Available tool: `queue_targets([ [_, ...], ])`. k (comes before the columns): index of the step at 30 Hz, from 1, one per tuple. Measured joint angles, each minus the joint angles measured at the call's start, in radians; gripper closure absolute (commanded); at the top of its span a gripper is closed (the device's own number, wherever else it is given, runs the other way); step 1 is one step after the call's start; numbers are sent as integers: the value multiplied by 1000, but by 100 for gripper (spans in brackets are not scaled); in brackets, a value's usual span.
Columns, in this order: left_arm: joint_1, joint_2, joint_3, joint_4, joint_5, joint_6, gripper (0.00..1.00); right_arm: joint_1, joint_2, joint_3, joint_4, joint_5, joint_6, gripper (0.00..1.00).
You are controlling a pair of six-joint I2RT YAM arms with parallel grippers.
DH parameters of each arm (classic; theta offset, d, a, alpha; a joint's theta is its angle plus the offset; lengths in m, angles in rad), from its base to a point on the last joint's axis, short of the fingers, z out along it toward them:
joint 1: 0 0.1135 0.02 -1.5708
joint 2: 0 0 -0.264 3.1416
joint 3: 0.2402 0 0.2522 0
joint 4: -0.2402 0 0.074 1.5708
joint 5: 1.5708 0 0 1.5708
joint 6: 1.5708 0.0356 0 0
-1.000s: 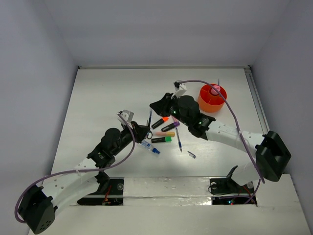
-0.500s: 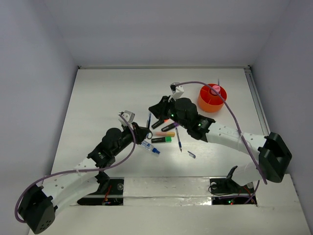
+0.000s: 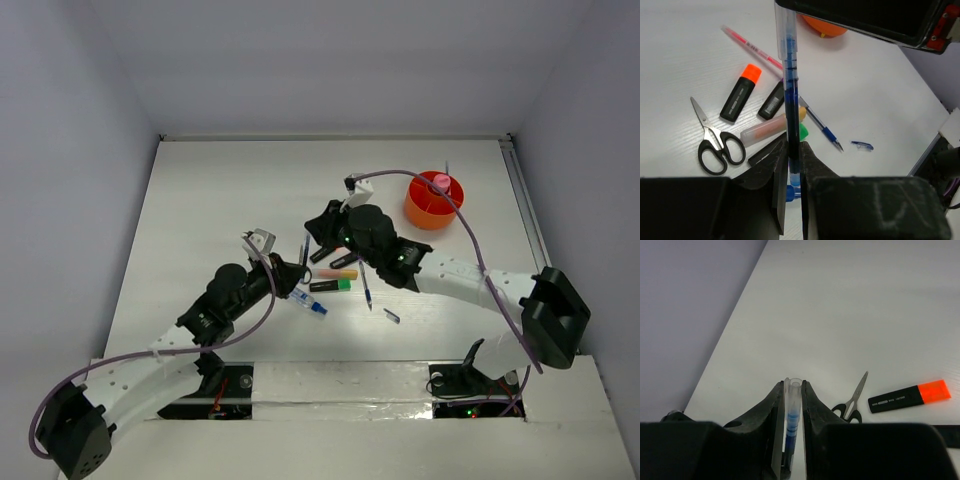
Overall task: Sort the stationery into containers
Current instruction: Close the pen cap on the pen.
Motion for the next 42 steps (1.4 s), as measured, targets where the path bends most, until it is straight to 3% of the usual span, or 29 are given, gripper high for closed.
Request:
queue_targets([
  [5, 1, 62, -1, -7, 15, 0, 100, 34, 24, 13, -4, -3, -22, 100],
  [16, 8, 38, -6, -25, 22, 5, 100, 40, 4, -6, -3, -5, -14, 99],
  [19, 8, 40, -15, -10, 37, 5, 100, 42, -2, -8, -17, 7, -13, 80],
  [23, 11, 58, -18, 40, 74, 5, 100, 43, -23, -8, -34, 29, -14, 69],
  [28, 33, 50, -19, 214, 65, 6, 100, 74, -37, -10, -140, 2, -16, 55],
  [35, 34, 56, -19, 265, 76, 8, 100, 67, -66, -9, -156, -3, -23, 53],
  [42, 34, 74, -19, 307, 77, 7, 100, 65, -97, -9, -171, -2, -34, 41],
])
